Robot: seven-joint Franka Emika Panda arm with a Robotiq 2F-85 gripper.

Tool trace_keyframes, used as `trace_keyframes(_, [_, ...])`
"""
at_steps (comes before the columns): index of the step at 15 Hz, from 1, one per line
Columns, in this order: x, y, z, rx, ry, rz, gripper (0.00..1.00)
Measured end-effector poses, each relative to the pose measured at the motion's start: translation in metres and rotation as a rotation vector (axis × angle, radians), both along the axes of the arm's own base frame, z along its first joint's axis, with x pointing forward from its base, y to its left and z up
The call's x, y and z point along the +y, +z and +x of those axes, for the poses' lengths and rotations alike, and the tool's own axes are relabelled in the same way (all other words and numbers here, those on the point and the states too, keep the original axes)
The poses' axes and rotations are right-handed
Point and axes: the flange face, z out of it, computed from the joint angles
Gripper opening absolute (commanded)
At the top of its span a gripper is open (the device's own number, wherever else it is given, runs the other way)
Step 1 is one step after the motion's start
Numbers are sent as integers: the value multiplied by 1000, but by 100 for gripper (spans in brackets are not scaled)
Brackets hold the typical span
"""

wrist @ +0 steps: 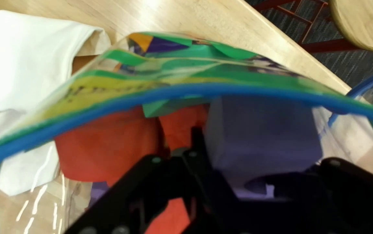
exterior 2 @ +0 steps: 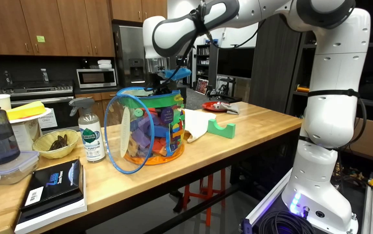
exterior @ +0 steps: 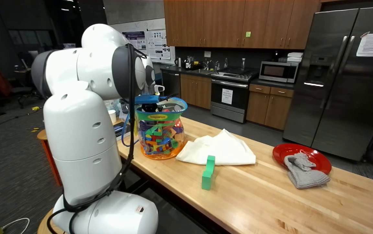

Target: Take a purple block out of the bag

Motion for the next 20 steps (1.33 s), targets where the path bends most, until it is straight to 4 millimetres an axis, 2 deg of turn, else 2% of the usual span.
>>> trace_keyframes(4, [3, 17, 5, -31, 18, 18, 16])
trace_keyframes(11, [5, 58, 18, -101, 64, 54, 16])
trace_keyframes(15, [-5, 76, 26, -119, 58, 60, 16])
trace_keyframes(20, [-22, 86, 33, -111, 34, 53, 16])
